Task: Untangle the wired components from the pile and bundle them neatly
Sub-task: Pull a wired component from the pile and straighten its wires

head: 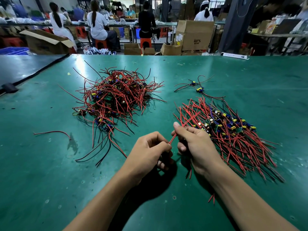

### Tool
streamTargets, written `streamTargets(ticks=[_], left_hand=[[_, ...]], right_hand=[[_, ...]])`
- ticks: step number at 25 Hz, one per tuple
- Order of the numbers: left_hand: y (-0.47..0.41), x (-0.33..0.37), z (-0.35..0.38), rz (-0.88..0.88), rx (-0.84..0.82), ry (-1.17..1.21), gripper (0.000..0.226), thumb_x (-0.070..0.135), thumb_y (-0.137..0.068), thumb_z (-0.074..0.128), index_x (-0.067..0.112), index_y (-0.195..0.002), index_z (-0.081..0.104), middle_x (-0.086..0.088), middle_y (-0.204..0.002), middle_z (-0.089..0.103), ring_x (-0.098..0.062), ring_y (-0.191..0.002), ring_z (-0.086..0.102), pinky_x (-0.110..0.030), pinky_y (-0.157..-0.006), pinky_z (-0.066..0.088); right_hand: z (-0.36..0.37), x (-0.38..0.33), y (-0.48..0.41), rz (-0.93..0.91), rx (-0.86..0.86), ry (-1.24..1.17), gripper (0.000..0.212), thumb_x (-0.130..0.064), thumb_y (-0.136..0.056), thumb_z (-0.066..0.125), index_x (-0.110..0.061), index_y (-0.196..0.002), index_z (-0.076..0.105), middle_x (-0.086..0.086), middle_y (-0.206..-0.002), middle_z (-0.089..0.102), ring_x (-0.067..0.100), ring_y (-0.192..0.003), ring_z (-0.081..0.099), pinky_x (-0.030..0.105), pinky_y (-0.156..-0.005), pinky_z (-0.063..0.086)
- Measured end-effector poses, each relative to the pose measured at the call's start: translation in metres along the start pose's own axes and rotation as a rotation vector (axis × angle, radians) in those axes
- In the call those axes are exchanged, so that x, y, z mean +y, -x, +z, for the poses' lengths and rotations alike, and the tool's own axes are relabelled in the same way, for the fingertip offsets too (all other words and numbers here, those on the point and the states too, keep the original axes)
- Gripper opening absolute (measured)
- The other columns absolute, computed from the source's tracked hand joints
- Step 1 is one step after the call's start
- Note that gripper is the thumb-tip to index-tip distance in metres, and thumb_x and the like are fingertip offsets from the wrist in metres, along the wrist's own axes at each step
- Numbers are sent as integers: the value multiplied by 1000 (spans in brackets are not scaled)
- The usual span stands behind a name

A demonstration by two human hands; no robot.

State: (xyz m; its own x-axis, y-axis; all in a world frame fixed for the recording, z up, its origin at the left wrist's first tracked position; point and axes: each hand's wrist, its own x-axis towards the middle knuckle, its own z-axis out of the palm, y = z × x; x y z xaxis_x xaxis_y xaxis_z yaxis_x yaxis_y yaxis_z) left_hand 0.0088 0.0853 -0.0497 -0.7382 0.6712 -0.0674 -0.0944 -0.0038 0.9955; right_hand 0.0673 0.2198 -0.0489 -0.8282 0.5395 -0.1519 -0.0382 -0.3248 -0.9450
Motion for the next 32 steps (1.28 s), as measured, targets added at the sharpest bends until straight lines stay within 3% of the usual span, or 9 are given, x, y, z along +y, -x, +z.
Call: streamTargets(ticks=[7, 11, 16, 20, 24, 27, 29, 31, 32], left_hand=[[0, -5, -3, 88, 14, -111, 19, 12, -97, 56, -4, -93, 65, -15, -72, 72, -20, -57, 64, -26, -53, 49], [0, -1, 1, 56, -22, -58, 17, 10, -99, 51, 1, -84, 54, -11, -60, 64, -22, -47, 61, -23, -42, 46], [2, 3, 0, 57, -89, -77, 16, 11, -98, 53, 6, -83, 54, -6, -58, 60, -22, -51, 62, -23, -45, 45], [4, 2, 1, 92, -125, -143, 15, 13, -97, 55, 4, -85, 56, -8, -61, 62, -23, -53, 62, -26, -50, 46], [4, 3, -6, 137, -91, -233, 16, 13, -97, 56, 4, -84, 59, -11, -61, 62, -22, -54, 58, -28, -54, 47], [4, 4, -12, 151, -67, -276, 16, 14, -96, 58, 5, -84, 62, -9, -60, 62, -24, -56, 59, -29, -55, 48], [4, 3, -13, 129, -1, -238, 16, 13, -96, 58, 2, -85, 62, -8, -59, 63, -23, -53, 59, -26, -50, 47], [3, 4, -14, 94, 134, -161, 16, 13, -96, 58, 1, -86, 62, -9, -62, 69, -21, -53, 62, -24, -49, 48], [2, 6, -15, 65, 201, -82, 16, 13, -96, 58, 2, -86, 62, -11, -67, 71, -21, -55, 64, -26, -51, 52]], right_hand=[[9, 8, 16, -5, -181, 200, 23, -36, -90, 72, -14, -83, 75, -8, -48, 55, 5, -36, 45, 15, -37, 35], [5, 6, 9, -173, -96, 370, 32, -37, -94, 66, -8, -84, 77, -9, -42, 50, 6, -34, 41, 14, -37, 32], [-12, -7, -5, -348, 129, 357, 34, -39, -95, 64, -10, -83, 76, -5, -45, 44, 8, -35, 35, 17, -38, 26], [-11, -13, -11, -153, 185, -26, 47, -39, -102, 52, -3, -75, 66, 1, -55, 36, 7, -33, 28, 18, -35, 22], [-17, -31, -6, 313, -70, -501, 51, -35, -102, 46, -12, -57, 50, -2, -52, 37, 5, -26, 20, 17, -29, 16], [-20, -35, -1, 385, -164, -515, 45, -36, -98, 48, -11, -61, 52, -4, -54, 37, 5, -27, 19, 18, -30, 16], [-14, -31, -1, 302, -99, -442, 48, -49, -99, 46, -9, -80, 64, -4, -57, 41, 3, -29, 23, 15, -29, 19], [-9, -22, -2, 163, -34, -211, 59, -61, -96, 43, -9, -100, 70, -3, -61, 45, 4, -33, 28, 17, -32, 25], [-8, -16, -1, 69, -29, -30, 54, -58, -97, 45, -11, -103, 72, -4, -64, 49, 6, -35, 33, 18, -35, 29]])
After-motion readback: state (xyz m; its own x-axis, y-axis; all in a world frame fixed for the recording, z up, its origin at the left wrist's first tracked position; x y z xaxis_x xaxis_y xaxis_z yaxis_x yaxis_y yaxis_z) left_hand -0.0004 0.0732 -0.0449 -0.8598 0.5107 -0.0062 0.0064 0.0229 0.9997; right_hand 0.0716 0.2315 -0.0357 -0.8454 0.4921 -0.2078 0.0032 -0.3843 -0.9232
